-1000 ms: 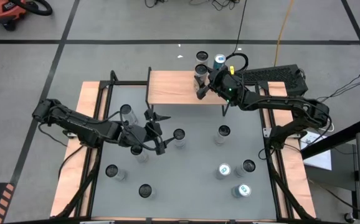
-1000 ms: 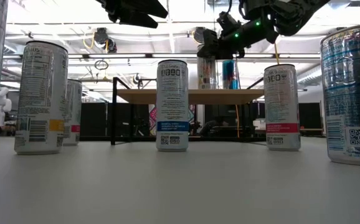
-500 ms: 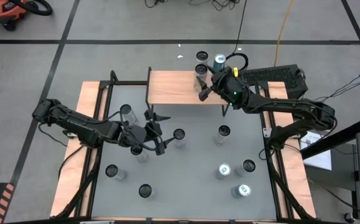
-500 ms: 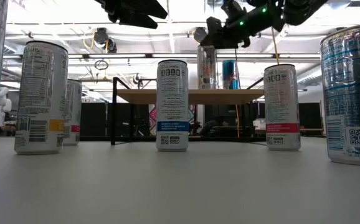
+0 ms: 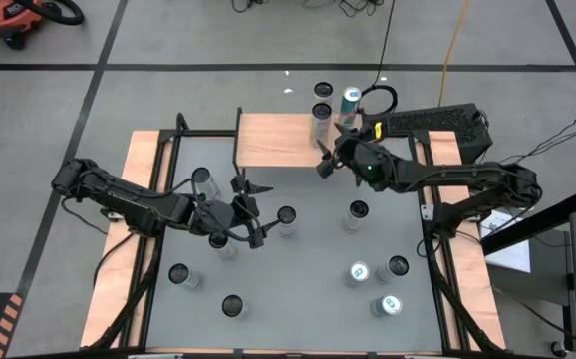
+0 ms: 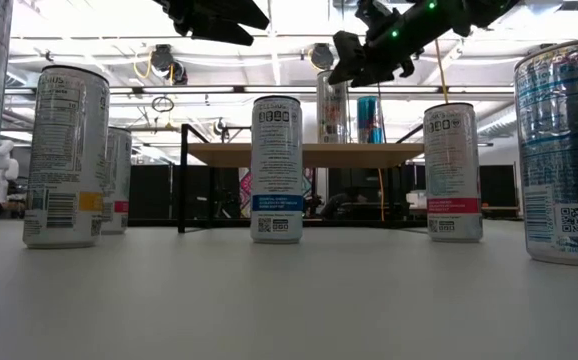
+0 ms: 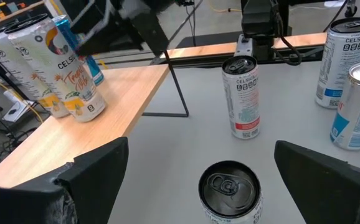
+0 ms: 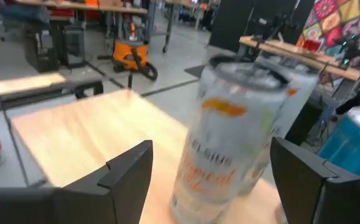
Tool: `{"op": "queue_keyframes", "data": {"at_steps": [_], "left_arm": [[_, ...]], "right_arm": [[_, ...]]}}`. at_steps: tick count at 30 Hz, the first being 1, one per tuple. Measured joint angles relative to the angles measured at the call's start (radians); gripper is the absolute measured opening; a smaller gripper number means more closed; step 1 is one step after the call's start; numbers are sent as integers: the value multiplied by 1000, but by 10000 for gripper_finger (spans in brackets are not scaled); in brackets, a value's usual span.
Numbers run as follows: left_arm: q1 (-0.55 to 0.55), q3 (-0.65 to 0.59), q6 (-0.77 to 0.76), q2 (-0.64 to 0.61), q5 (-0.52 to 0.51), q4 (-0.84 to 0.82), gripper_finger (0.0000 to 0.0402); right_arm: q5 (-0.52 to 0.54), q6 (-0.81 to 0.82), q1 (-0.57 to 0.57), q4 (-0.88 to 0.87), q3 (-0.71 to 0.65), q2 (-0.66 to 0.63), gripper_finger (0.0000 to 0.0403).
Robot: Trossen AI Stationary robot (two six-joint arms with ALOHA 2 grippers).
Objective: Place canned beverage on shelf
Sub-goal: Put the right white yellow soda can on the shelf aligned with the other white yellow soda can
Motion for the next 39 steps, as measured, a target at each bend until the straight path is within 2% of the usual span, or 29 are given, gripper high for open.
{"op": "queue_keyframes", "data": {"at_steps": [5, 15, 21, 28, 39], "left_arm": [[0, 0, 0, 0, 0, 4, 397], [0, 0, 0, 0, 0, 7, 397], [0, 0, 0, 0, 0, 5, 397], [0, 0, 0, 0, 0, 4, 397], [0, 0, 1, 0, 0, 4, 397]], "right_arm": [[-1, 25, 21, -31, 0, 2, 241], [-4, 41, 28, -19, 0, 119, 145], [24, 32, 27, 3, 0, 154, 108], [34, 12, 14, 20, 0, 155, 90], [23, 14, -17, 20, 0, 155, 89]]}}
